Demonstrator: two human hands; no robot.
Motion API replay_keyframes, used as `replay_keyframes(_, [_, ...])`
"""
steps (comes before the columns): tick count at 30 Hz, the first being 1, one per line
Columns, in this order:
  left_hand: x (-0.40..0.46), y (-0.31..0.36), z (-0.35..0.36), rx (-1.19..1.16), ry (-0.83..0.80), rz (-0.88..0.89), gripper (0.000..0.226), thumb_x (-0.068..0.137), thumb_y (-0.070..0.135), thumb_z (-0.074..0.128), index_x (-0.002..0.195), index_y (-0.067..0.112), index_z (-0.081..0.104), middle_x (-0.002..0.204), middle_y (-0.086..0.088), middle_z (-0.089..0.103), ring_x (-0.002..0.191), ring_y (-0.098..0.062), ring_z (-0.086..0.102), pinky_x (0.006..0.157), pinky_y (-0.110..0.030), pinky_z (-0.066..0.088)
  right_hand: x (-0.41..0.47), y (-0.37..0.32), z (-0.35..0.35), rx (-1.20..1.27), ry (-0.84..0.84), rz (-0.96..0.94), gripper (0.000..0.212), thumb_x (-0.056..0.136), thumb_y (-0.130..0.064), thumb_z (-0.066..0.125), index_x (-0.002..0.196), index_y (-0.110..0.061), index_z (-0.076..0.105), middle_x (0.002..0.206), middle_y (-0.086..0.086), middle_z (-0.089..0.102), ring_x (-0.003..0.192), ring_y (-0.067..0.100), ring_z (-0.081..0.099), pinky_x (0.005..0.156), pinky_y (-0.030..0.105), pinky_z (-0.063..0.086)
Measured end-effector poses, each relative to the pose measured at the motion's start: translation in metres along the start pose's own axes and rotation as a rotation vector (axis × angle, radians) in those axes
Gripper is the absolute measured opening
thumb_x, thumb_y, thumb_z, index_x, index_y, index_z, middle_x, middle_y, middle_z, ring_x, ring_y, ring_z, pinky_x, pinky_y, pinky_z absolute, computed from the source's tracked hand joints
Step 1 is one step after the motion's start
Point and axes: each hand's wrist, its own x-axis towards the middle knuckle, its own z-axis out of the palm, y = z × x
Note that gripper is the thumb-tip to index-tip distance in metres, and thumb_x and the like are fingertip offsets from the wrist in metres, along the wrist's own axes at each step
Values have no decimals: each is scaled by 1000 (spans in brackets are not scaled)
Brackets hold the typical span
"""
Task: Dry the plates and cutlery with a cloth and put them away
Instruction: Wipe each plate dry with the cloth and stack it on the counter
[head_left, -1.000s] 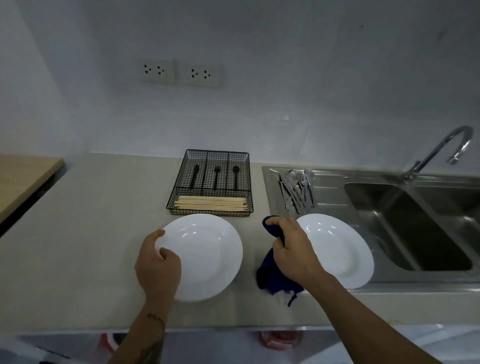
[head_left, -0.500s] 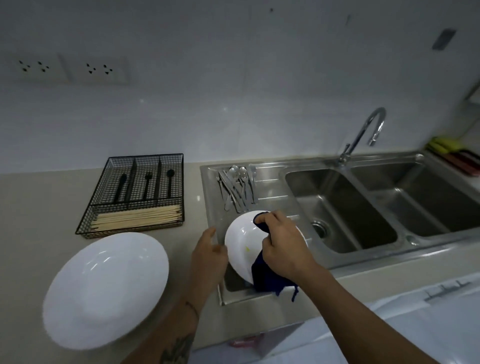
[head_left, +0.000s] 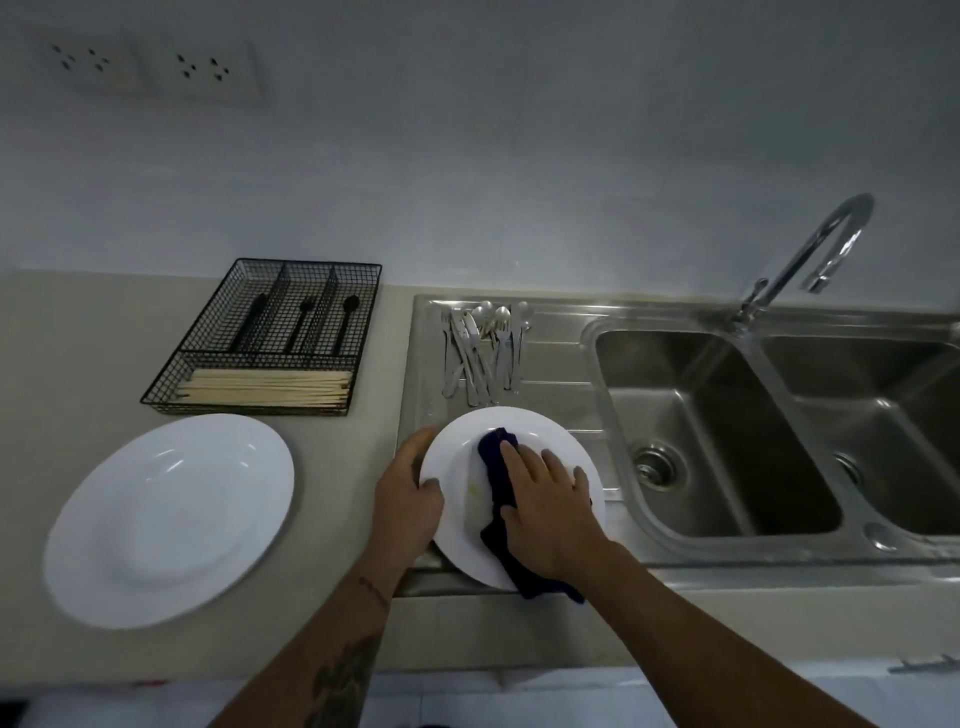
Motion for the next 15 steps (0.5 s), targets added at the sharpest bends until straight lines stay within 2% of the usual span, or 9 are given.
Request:
replay_keyframes(2, [3, -1, 3, -48, 27, -4, 62, 81, -8, 50, 126, 33, 61, 119, 17, 65, 107, -2, 60, 82, -11, 51, -5, 5, 11, -32, -24, -9, 73, 94, -42, 37, 153, -23, -1, 161, 3, 5, 145, 31, 8, 116, 54, 10])
replay_keyframes(5, [6, 1, 9, -151, 71, -20, 61, 83, -8, 50, 121, 37, 62, 118, 21, 65, 108, 1, 60, 85, -19, 51, -7, 7, 20, -13, -25, -15, 75, 94, -48, 33, 153, -25, -6, 162, 4, -1, 146, 30, 4, 117, 51, 9])
replay_keyframes(10, [5, 12, 24, -494, 52, -131, 62, 86, -14, 44, 128, 30, 57, 117, 18, 63, 100, 2, 61, 73, -12, 53, 1, 7, 26, 10, 17, 39, 79, 92, -49, 37, 152, -30, -11, 162, 3, 0, 146, 28, 8, 117, 49, 14])
replay_keyframes(12, [9, 17, 28, -587, 20, -163, 64, 86, -15, 40, 122, 34, 60, 109, 21, 67, 95, 1, 65, 70, -14, 54, 3, 6, 26, 15, 30, 87, 80, 90, -47, 40, 151, -33, -9, 161, 3, 6, 142, 29, 16, 115, 51, 21])
replay_keyframes(13, [11, 20, 30, -611, 7, -178, 64, 87, -14, 40, 118, 38, 60, 107, 23, 69, 96, 0, 66, 73, -18, 55, 4, 7, 24, 23, 32, 113, 79, 90, -44, 41, 151, -33, -6, 160, 2, 9, 140, 29, 20, 113, 51, 25])
replay_keyframes(15, [19, 23, 28, -641, -14, -216, 64, 90, -12, 39, 126, 37, 58, 119, 21, 65, 111, -8, 62, 88, -29, 54, 5, 4, 20, 23, 7, 159, 75, 90, -39, 41, 151, -32, -1, 159, 1, 11, 136, 29, 24, 110, 50, 29])
